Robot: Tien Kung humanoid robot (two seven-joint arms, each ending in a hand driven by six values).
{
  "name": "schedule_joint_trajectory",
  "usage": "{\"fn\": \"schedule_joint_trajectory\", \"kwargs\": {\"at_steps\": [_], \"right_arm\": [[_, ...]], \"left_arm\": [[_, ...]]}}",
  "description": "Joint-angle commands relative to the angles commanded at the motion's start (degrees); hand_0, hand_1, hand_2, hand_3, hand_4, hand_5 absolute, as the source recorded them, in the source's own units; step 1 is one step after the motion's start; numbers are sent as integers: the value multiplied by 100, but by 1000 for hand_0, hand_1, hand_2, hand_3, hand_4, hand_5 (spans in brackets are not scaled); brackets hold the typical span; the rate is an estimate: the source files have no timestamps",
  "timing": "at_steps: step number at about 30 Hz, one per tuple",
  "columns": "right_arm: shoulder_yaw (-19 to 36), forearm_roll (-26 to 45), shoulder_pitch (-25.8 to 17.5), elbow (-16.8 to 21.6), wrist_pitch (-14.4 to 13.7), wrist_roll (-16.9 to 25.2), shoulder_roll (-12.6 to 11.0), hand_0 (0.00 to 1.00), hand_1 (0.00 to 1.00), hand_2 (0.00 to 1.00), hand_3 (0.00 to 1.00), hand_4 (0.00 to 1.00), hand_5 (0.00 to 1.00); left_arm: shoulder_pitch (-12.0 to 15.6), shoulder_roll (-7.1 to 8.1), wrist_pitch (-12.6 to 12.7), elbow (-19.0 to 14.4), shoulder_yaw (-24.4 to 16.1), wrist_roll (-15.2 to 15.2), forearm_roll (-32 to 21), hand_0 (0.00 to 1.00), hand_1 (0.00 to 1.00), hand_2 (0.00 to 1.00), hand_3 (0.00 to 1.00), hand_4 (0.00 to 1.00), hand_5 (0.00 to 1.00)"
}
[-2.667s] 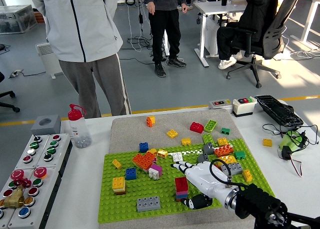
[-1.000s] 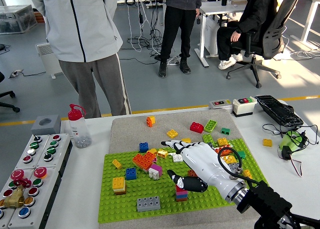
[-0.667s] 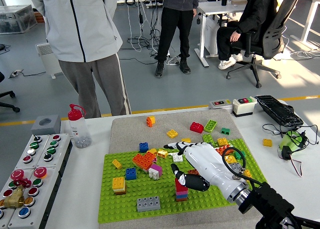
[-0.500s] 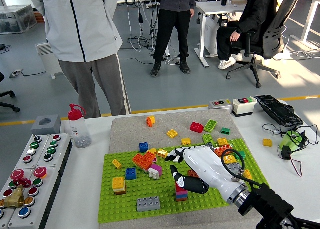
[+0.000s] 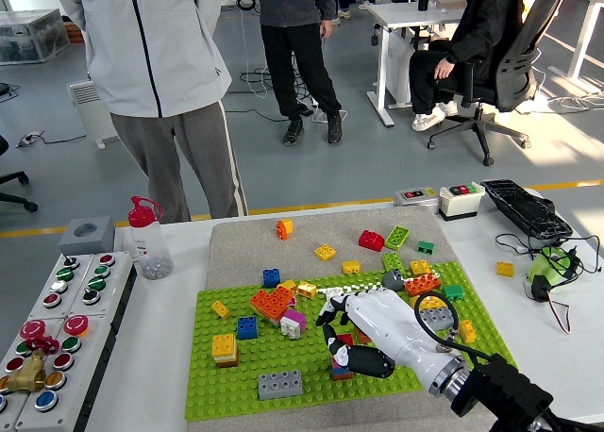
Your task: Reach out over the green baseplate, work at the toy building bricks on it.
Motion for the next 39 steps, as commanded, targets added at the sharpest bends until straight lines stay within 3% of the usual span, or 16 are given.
{"fn": "schedule_joint_trajectory", "kwargs": {"at_steps": [39], "right_arm": [[84,-34,-24,14,-200,80,-14,396,538,660,605,292,342]], "left_arm": [[-78,36,12,0,-17,-25,-23,695,716,707,635,386,998]]}}
